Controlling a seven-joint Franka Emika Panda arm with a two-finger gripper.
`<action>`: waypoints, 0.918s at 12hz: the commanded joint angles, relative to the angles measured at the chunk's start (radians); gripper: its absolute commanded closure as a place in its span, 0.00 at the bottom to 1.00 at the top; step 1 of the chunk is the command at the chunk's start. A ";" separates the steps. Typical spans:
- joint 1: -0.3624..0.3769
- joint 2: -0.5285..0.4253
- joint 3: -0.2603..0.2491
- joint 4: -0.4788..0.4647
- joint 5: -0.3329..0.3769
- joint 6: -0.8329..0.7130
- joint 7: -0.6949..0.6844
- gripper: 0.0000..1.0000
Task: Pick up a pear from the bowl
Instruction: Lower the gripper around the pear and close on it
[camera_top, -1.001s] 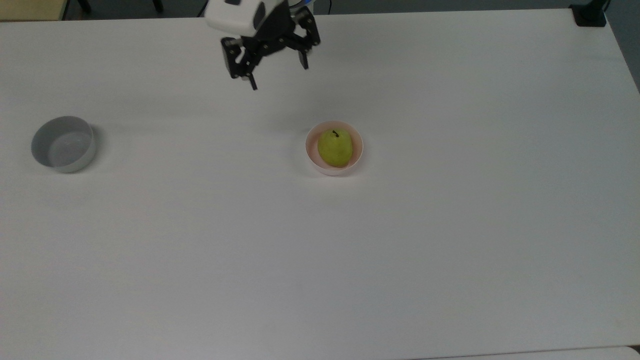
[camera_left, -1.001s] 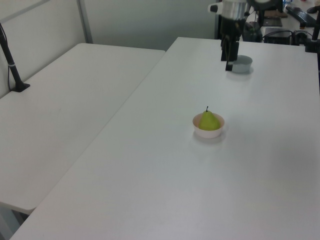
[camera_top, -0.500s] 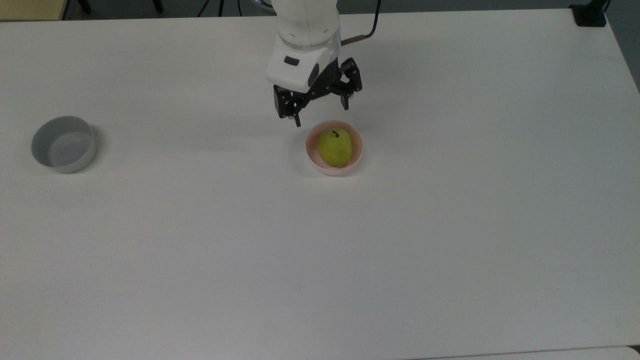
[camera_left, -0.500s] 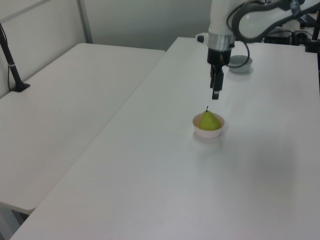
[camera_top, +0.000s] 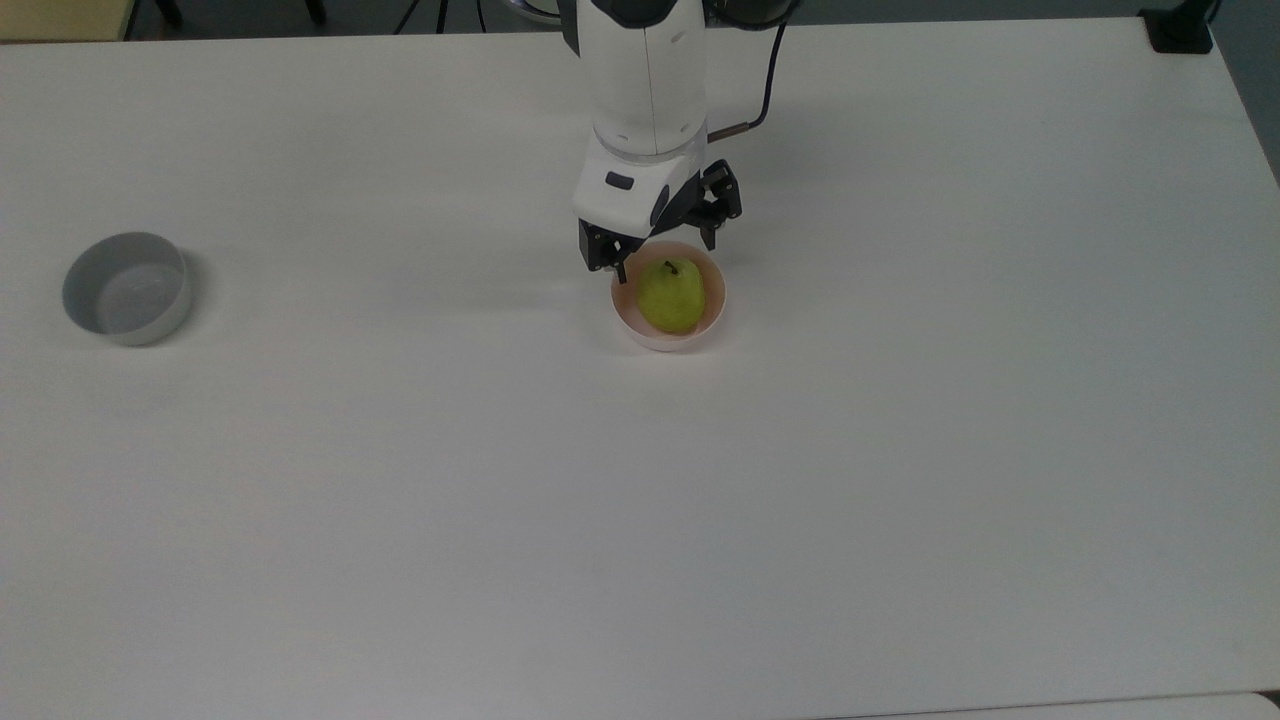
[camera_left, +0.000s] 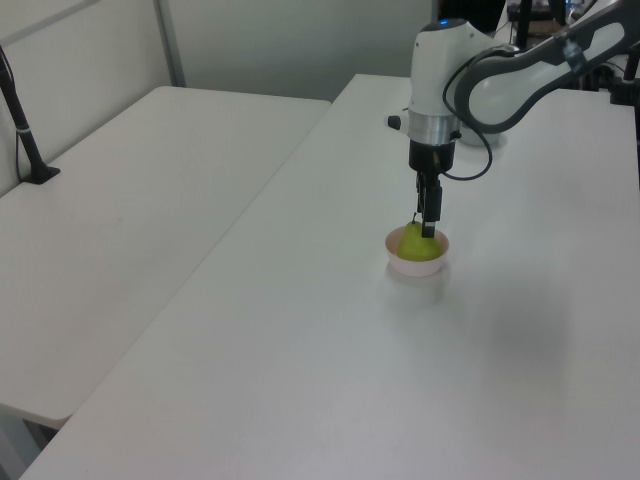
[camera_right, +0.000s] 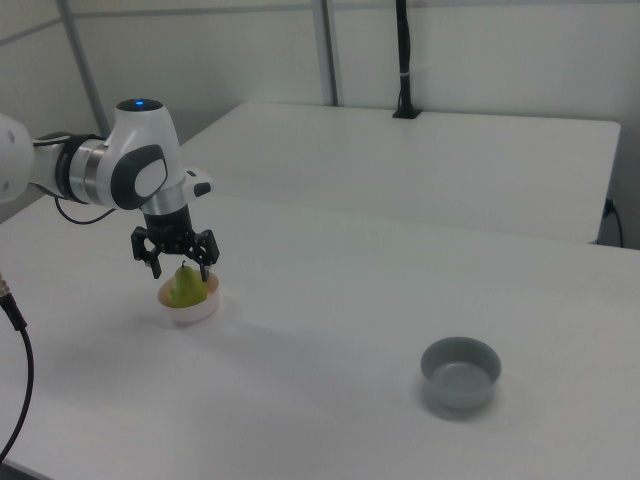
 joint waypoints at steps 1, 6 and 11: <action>0.017 0.024 0.001 -0.016 -0.026 0.054 0.020 0.01; 0.018 0.043 0.001 -0.014 -0.031 0.072 0.031 1.00; 0.014 0.032 0.001 -0.014 -0.031 0.063 0.046 1.00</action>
